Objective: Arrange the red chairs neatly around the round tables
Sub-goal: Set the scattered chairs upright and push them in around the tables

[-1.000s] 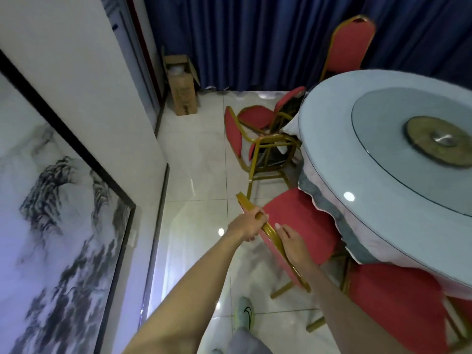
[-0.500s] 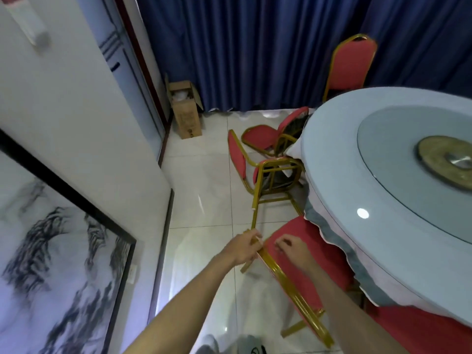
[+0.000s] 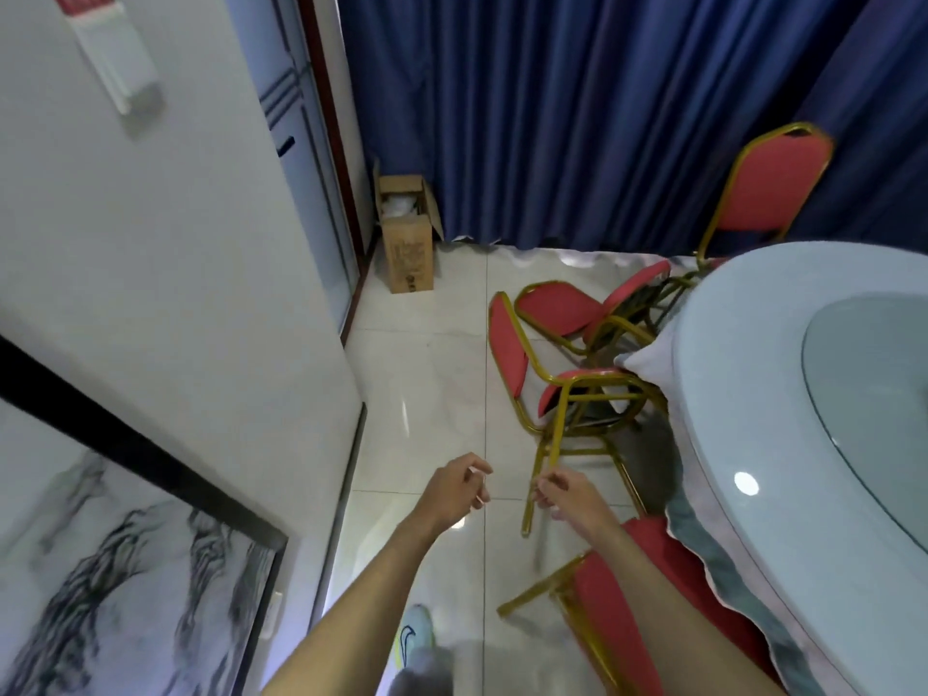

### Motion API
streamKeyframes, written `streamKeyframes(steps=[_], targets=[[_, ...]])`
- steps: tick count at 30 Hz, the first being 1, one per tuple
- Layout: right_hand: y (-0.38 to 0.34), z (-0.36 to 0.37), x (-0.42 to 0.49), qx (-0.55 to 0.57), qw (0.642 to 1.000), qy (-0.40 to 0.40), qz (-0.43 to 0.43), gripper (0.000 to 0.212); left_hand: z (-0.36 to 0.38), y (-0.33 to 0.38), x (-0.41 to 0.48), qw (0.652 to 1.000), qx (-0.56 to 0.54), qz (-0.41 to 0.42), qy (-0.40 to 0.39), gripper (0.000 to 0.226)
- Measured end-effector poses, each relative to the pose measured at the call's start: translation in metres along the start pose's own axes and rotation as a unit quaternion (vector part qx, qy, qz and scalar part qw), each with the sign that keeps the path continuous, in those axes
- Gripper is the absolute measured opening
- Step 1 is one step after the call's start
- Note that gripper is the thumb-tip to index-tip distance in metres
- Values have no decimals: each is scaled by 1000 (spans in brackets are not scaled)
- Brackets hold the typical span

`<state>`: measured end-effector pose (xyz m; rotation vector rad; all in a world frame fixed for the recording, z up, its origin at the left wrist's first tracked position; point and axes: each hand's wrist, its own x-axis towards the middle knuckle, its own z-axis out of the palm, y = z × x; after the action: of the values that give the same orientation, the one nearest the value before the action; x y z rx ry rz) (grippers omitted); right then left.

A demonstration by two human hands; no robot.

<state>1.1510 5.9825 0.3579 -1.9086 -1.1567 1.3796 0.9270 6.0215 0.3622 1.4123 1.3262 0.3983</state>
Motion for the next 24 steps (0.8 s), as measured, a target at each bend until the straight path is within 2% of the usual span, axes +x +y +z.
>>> streamKeyframes(steps=[11, 24], targets=[[-93, 17, 158, -17, 1000, -16, 21, 15, -138, 9, 147, 996, -75, -27, 32, 27], [-149, 2, 375, 6, 997, -39, 73, 16, -232, 54, 375, 996, -54, -76, 15, 28]])
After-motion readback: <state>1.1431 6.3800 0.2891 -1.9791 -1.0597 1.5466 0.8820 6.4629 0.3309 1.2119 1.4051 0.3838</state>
